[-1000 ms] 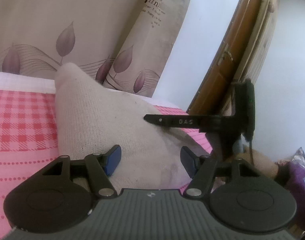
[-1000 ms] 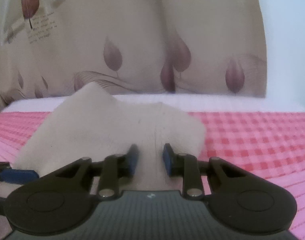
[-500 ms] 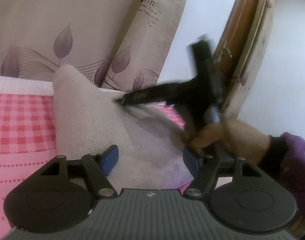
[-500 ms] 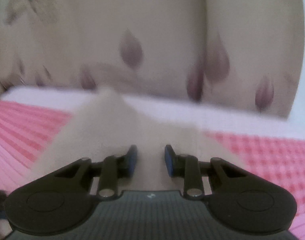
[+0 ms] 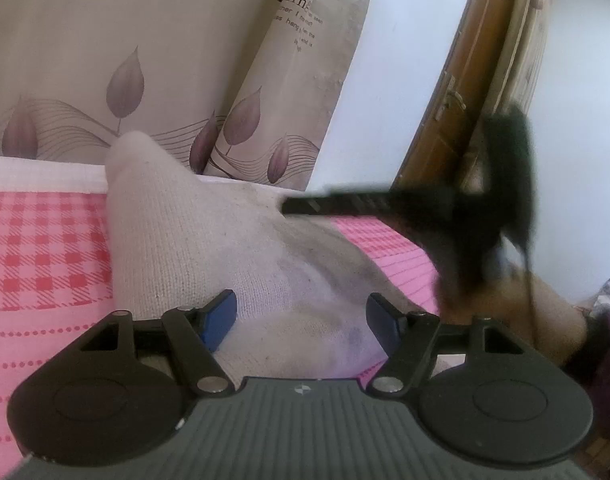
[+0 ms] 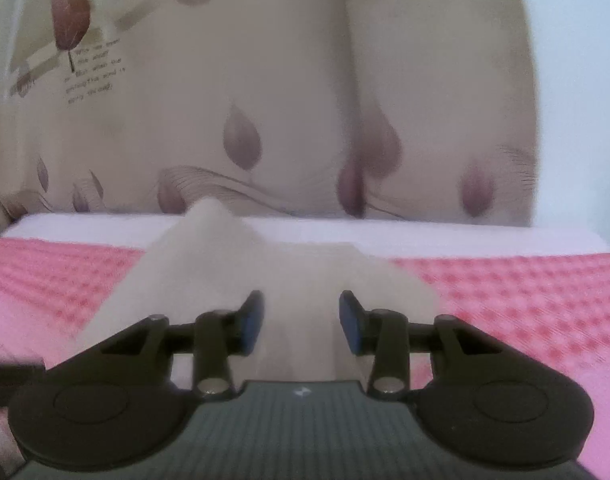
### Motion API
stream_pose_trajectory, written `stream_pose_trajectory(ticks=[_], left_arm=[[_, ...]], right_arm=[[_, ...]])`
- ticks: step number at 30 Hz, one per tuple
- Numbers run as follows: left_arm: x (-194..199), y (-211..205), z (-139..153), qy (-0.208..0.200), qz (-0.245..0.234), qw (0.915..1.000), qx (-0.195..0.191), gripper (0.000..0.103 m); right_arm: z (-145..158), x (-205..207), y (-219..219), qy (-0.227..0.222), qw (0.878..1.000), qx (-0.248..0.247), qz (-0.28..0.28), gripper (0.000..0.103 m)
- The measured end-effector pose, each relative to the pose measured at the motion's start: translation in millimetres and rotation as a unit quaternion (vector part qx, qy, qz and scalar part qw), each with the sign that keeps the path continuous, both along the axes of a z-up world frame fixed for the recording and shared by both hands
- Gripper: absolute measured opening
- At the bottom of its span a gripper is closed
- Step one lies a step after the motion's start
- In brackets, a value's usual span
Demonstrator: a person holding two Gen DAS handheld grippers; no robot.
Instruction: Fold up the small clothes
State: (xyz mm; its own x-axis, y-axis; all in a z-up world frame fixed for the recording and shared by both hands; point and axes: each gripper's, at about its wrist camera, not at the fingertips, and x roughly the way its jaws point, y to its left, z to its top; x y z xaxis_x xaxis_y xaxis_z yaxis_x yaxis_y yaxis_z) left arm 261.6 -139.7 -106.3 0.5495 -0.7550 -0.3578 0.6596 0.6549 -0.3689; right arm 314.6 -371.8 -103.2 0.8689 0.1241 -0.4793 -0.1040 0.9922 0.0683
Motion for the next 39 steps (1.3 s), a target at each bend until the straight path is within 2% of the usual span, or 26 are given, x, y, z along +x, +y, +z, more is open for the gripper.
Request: stream_pose_trajectory(ticks=[3,6,8,9,11,14,16,20,21,25,29,31,33,34,35,37,39], left_arm=[[0.0,-0.1,-0.1,-0.001,-0.001,1.0000,0.002,0.072],[-0.3,-0.6,0.5,-0.003,-0.003,1.0000,0.006,0.073],[0.0,-1.0,0.8,-0.004,-0.003,1.0000,0.008,0.073],[0.1,-0.9,0.8,-0.004,-0.003,1.0000,0.008,0.073],[0.1,-0.9,0.7,-0.005,-0.003,0.9999,0.008,0.073],[0.6,0.6,0.3,-0.005,-0.003,1.0000,0.007,0.073],[1.2,1.5,0.1,-0.005,-0.004,1.0000,0.006,0.073],[1.4,1.8,0.0,-0.005,-0.006,1.0000,0.005,0.073],[1.0,1.5,-0.2,-0.005,-0.005,1.0000,0.005,0.073],[-0.2,-1.0,0.6,-0.008,-0.004,0.9999,0.011,0.074],[-0.8,-2.6,1.3,-0.013,-0.006,0.9998,0.016,0.077],[-0.2,-2.3,1.2,-0.014,-0.007,0.9998,0.015,0.077],[-0.4,-2.4,1.3,-0.014,-0.007,0.9997,0.016,0.078],[-0.1,-2.5,1.2,-0.015,-0.007,0.9997,0.016,0.078],[0.0,-2.4,1.3,-0.015,-0.007,0.9997,0.017,0.078],[0.0,-2.1,1.2,-0.016,-0.007,0.9997,0.017,0.078],[-0.1,-2.2,1.2,-0.017,-0.007,0.9997,0.018,0.078]], right_arm=[[-21.9,-23.5,-5.4,0.005,1.000,-0.024,-0.012,0.042],[-32.9,-38.1,-10.8,-0.009,1.000,-0.013,-0.026,0.052],[-33.1,-36.1,-13.4,-0.006,0.999,-0.009,-0.032,0.062],[-31.7,-34.8,-15.2,-0.001,0.999,-0.004,-0.036,0.064],[-26.9,-36.1,-18.2,0.003,0.999,0.013,-0.046,0.064],[-19.4,-55.0,-10.1,-0.032,0.999,-0.002,-0.043,0.064],[-19.1,-75.3,-6.4,-0.041,0.999,-0.001,-0.030,0.064],[-37.7,-98.3,0.6,0.001,0.998,-0.056,-0.014,0.063],[-41.5,-103.4,-2.6,0.005,0.999,-0.052,-0.012,0.063],[-43.2,-108.3,-17.8,0.032,0.999,-0.017,-0.010,0.064],[-36.6,-123.8,-49.3,0.015,0.996,0.089,-0.021,0.064],[-36.7,-133.5,-75.1,-0.002,0.985,0.172,-0.030,0.064],[-37.7,-138.9,-95.7,-0.013,0.971,0.235,-0.043,0.064],[-37.5,-139.6,-102.8,-0.021,0.965,0.256,-0.045,0.059],[-35.3,-138.3,-107.3,-0.030,0.962,0.266,-0.046,0.048],[-29.7,-137.1,-102.7,-0.038,0.970,0.237,-0.047,0.033],[-26.8,-132.0,-92.8,-0.034,0.979,0.200,-0.034,0.032]])
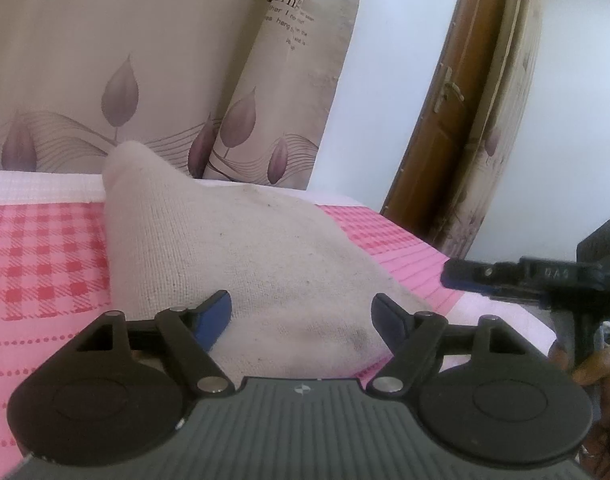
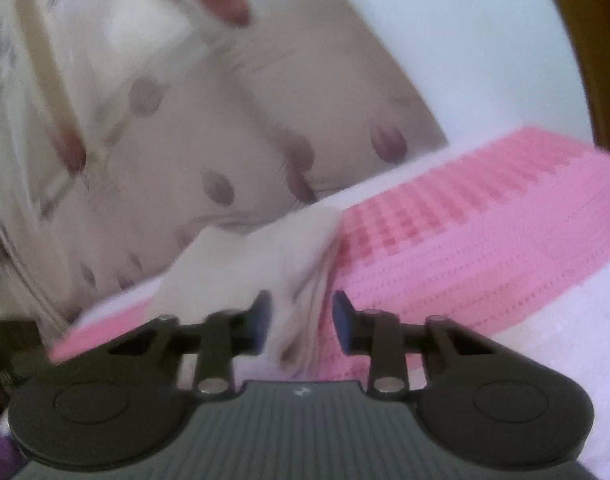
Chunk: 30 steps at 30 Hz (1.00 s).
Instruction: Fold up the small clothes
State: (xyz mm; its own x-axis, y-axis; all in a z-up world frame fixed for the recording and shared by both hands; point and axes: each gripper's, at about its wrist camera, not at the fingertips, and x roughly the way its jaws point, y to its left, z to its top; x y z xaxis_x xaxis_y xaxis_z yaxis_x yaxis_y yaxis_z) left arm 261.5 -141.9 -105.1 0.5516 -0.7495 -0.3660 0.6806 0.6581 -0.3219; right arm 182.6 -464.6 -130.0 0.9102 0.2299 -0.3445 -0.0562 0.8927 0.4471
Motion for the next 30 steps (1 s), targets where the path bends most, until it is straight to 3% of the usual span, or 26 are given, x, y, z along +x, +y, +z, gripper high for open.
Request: stream_pose_trajectory(ticks=[4,7,11,12,13,14,15,18,20,21,25,28,30], left_arm=[[-0.7,0.2,0.0,-0.002,0.000,1.0000,0.002,0.078],[-0.6,0.5,0.1,-0.001,0.000,1.0000,0.002,0.078],[-0.7,1.1,0.3,-0.004,0.000,1.0000,0.002,0.078],[-0.4,0.9,0.2,-0.004,-0.001,1.0000,0.002,0.079],[0.1,1.0,0.0,-0.004,-0.002,1.0000,0.002,0.079],[0.5,1.2,-0.1,-0.004,-0.002,1.0000,0.002,0.079],[0.6,1.2,-0.1,-0.004,-0.002,1.0000,0.002,0.079],[0.6,1.1,0.0,-0.004,-0.002,1.0000,0.002,0.079],[0.6,1.3,0.1,-0.006,0.000,1.0000,0.003,0.080],[0.6,1.4,0.4,-0.007,0.001,1.0000,0.002,0.083],[-1.9,1.4,2.0,-0.016,0.001,0.9999,0.003,0.090],[-1.3,0.6,1.9,-0.016,-0.002,0.9999,0.004,0.090],[-1.8,0.2,1.8,-0.018,-0.003,0.9998,0.007,0.090]], right_arm=[[-16.0,25.6,32.0,0.072,0.991,-0.094,0.055,0.030],[-8.9,35.5,39.7,0.087,0.984,-0.133,0.073,0.030],[7.4,48.5,1.8,0.044,0.996,-0.016,0.071,0.034],[9.0,57.4,-7.7,0.038,0.996,0.013,0.074,0.039],[8.5,70.6,-15.5,0.035,0.996,0.033,0.076,0.054],[7.9,83.8,-18.4,0.037,0.997,0.034,0.065,0.061],[6.9,96.0,-18.7,0.040,0.997,0.027,0.059,0.061],[-0.4,132.2,-10.5,0.049,0.996,0.020,0.073,0.056],[-2.2,147.9,8.9,0.040,0.995,-0.006,0.094,0.036],[-2.5,153.6,16.8,0.039,0.994,-0.008,0.105,0.032],[2.1,159.5,26.2,-0.001,0.988,0.039,0.151,0.027],[-8.7,158.7,9.7,0.018,0.994,0.007,0.105,0.027],[-14.8,162.9,-9.3,0.029,0.993,0.053,0.103,0.027]])
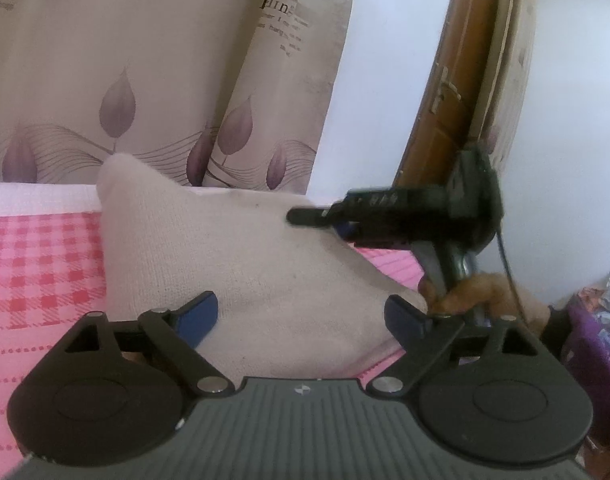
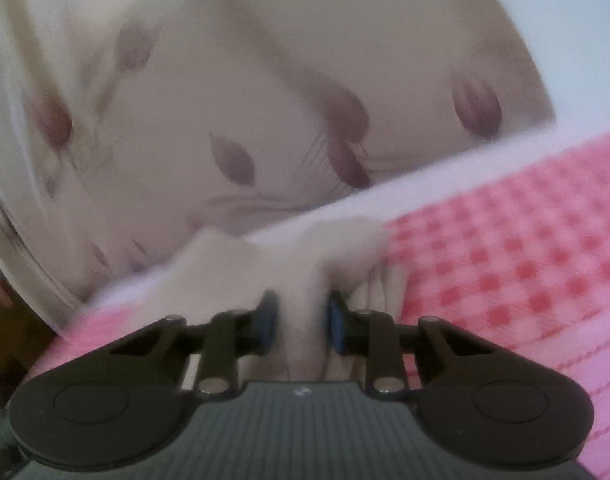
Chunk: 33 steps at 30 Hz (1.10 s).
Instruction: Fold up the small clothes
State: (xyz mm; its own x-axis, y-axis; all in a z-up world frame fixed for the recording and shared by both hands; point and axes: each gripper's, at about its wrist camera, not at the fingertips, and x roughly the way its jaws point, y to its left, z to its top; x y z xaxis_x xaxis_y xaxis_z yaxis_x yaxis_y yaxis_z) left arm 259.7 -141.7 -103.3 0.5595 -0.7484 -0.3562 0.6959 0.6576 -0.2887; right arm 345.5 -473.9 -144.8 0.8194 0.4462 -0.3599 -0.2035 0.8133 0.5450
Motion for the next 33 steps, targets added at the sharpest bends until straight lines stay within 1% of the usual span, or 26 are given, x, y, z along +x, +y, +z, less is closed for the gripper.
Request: stream_pose_trajectory(ticks=[1,2,4,6,8,10,11,14,16,18,19,20,21,23,25,27,28,30,31,32,33], left_arm=[[0.1,-0.5,0.0,-0.001,0.000,1.0000,0.002,0.090],[0.1,-1.0,-0.1,-0.001,0.000,1.0000,0.003,0.090],[-1.2,0.0,0.1,-0.003,0.000,1.0000,0.003,0.091],[-0.8,0.1,-0.1,-0.003,0.000,1.0000,0.003,0.091],[-1.1,0.1,0.0,-0.004,0.000,1.0000,0.003,0.092],[-1.2,0.1,-0.2,-0.005,-0.001,1.0000,0.004,0.092],[-1.3,0.1,-0.2,-0.005,-0.001,1.0000,0.004,0.093],[-1.1,0.5,-0.2,-0.005,-0.001,1.0000,0.004,0.093],[-1.0,0.3,-0.1,-0.005,-0.001,1.0000,0.004,0.093],[-0.9,0.4,-0.1,-0.004,-0.003,1.0000,0.003,0.093],[-1.3,0.4,0.0,-0.006,-0.005,1.0000,0.002,0.093],[-1.8,0.0,0.2,-0.006,-0.004,1.0000,0.004,0.093],[-2.1,0.1,0.2,-0.007,-0.004,1.0000,0.004,0.094],[-2.1,0.3,0.3,-0.007,-0.004,1.0000,0.003,0.096],[-2.7,0.2,0.1,-0.008,-0.004,1.0000,0.002,0.097],[-2.6,-0.5,0.2,-0.008,-0.004,1.0000,0.004,0.097],[-2.7,-0.5,0.2,-0.008,-0.004,0.9999,0.004,0.097],[-2.5,-0.2,0.2,-0.008,-0.004,1.0000,0.004,0.098],[-2.5,-0.1,0.3,-0.008,-0.004,1.0000,0.003,0.098],[-2.5,-0.3,0.1,-0.007,-0.007,0.9999,0.003,0.098],[-2.6,-0.6,0.3,-0.008,-0.006,0.9999,0.004,0.098]], right_arm=[[0.9,2.8,0.3,0.011,1.000,-0.017,-0.002,0.027],[-0.6,6.8,-0.5,0.025,1.000,-0.014,0.003,0.027],[-1.1,3.4,-8.6,0.025,1.000,0.018,-0.001,0.029],[4.1,-5.9,-13.7,0.003,0.999,0.027,-0.024,0.029],[16.4,-18.7,-16.6,-0.035,0.998,0.023,-0.045,0.029],[29.6,-25.6,-14.4,-0.076,0.996,0.021,-0.048,0.029],[36.0,-23.7,-10.4,-0.085,0.996,0.010,-0.037,0.029],[40.9,-7.9,8.6,-0.079,0.996,-0.040,-0.001,0.029],[31.6,11.4,18.5,-0.057,0.995,-0.083,0.019,0.028],[12.7,26.0,20.7,-0.013,0.988,-0.153,0.000,0.028],[6.3,26.2,13.9,-0.016,0.989,-0.144,-0.003,0.028],[6.3,26.4,2.0,-0.007,0.994,-0.105,-0.007,0.028],[8.3,25.5,-5.0,-0.003,0.996,-0.084,-0.014,0.028],[13.3,15.2,-14.2,-0.017,0.998,-0.055,-0.031,0.030],[24.8,2.8,-12.7,-0.042,0.997,-0.051,-0.035,0.031],[35.2,-12.3,-5.0,-0.074,0.996,-0.056,-0.015,0.031],[38.5,-16.5,3.1,-0.080,0.994,-0.071,-0.003,0.031],[35.4,-23.1,27.0,-0.069,0.986,-0.149,0.011,0.030],[27.0,-22.7,39.2,-0.050,0.977,-0.205,0.015,0.030],[12.6,-26.6,47.8,-0.054,0.965,-0.255,0.014,0.030],[7.3,-34.1,48.0,-0.078,0.962,-0.263,0.009,0.030]])
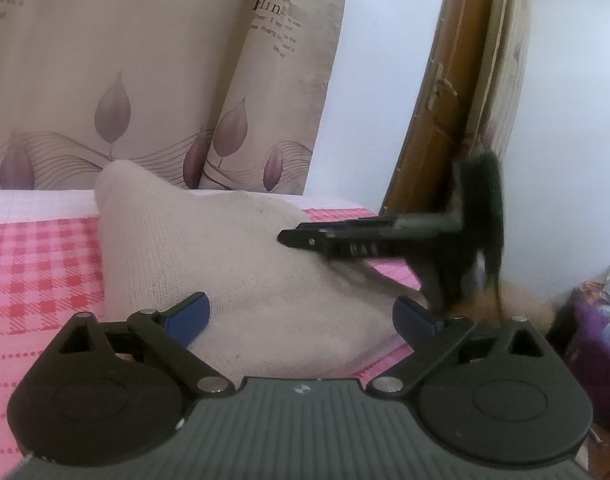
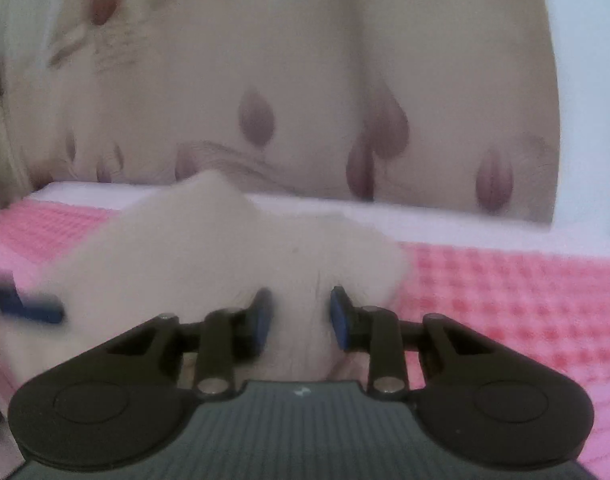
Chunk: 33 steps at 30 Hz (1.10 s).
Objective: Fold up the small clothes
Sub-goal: 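Open the right tool and withdraw it above the folded sweater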
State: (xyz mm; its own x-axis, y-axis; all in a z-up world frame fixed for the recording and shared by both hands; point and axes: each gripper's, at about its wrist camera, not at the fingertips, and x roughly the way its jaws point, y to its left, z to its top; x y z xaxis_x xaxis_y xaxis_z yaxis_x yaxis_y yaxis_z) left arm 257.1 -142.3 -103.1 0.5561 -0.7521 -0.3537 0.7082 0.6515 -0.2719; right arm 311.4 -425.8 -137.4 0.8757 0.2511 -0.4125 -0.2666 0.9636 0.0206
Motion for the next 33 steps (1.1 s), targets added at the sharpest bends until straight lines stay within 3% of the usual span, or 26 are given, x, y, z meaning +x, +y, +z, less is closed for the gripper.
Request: stream_pose_trajectory(ticks=[3,6,10,12,14,33], left_arm=[[-0.1,-0.3,0.5,-0.002,0.001,1.0000,0.003,0.099],[-0.7,-0.9,1.1,-0.006,0.002,1.0000,0.007,0.099],[-1.7,-4.3,1.6,-0.012,0.004,0.9997,0.019,0.100],[-1.9,-4.9,2.0,-0.014,0.005,0.9996,0.022,0.100],[-1.7,-5.0,2.3,-0.015,0.007,0.9996,0.024,0.101],[-2.0,-5.2,2.1,-0.020,0.007,0.9993,0.031,0.103]], right_arm=[[0.8,-1.0,-5.2,0.000,1.000,0.018,0.003,0.032],[-2.3,1.0,-9.7,-0.003,0.999,0.039,0.007,0.042],[-2.0,0.1,-6.4,-0.001,1.000,0.026,0.004,0.045],[-0.6,2.4,-1.6,-0.002,1.000,0.021,-0.006,0.055],[-2.2,9.5,3.2,0.005,0.999,0.010,-0.039,0.096],[-6.3,22.0,-4.4,0.036,0.997,0.030,-0.062,0.103]])
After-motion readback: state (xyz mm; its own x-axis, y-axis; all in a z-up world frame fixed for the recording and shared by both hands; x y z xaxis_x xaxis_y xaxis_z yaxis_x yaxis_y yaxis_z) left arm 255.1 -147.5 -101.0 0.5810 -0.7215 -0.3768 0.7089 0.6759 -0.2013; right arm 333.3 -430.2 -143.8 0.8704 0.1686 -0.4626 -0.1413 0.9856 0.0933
